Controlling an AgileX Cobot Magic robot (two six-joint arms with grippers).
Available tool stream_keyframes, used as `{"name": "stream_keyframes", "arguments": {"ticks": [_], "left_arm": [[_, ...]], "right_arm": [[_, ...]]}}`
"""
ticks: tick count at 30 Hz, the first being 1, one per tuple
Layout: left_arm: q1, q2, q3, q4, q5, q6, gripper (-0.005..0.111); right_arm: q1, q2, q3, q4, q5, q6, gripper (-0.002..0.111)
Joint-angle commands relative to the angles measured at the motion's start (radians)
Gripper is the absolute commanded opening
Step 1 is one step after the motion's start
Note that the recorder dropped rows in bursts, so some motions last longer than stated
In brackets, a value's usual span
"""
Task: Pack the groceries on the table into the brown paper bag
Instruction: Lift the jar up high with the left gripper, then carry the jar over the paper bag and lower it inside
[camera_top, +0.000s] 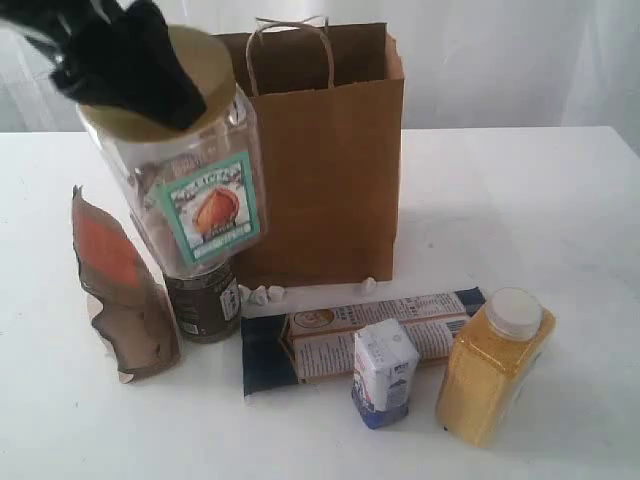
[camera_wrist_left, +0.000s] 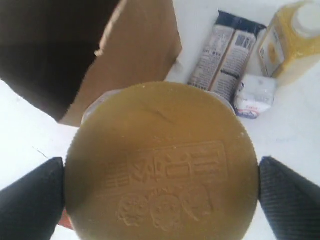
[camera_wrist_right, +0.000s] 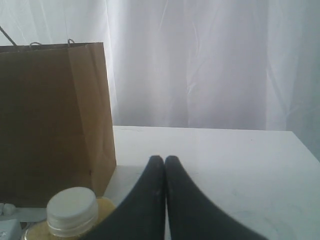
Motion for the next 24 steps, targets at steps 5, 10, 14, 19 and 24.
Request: {"name": "stream_keyframes", "arguments": {"ticks": [5,10,14,19,24], "left_arm": [[-0.002,-0.005,-0.282,0.011,0.088,-0.042,0.000],[-0.002,0.095,-0.443,0.046,0.088,-0.052,0.000],[0.001,0.127,-0.509,0.130,0.088,-0.052,0.000],[0.001,0.135,-0.518,0.223,0.088,-0.069,0.000],[0.001,0.157,-0.518,0.223,0.088,-0.073,0.000]], "right_arm": [[-0.009,-0.006,0.005,-0.006,-0.006,-0.001,0.000],[-0.009,-0.006,0.005,-0.006,-0.006,-0.001,0.000],[-0.009,-0.006,0.005,-0.006,-0.006,-0.001,0.000],[-0.009,-0.006,0.005,-0.006,-0.006,-0.001,0.000],[-0.009,-0.006,0.005,-0.006,-0.006,-0.001,0.000]]}}
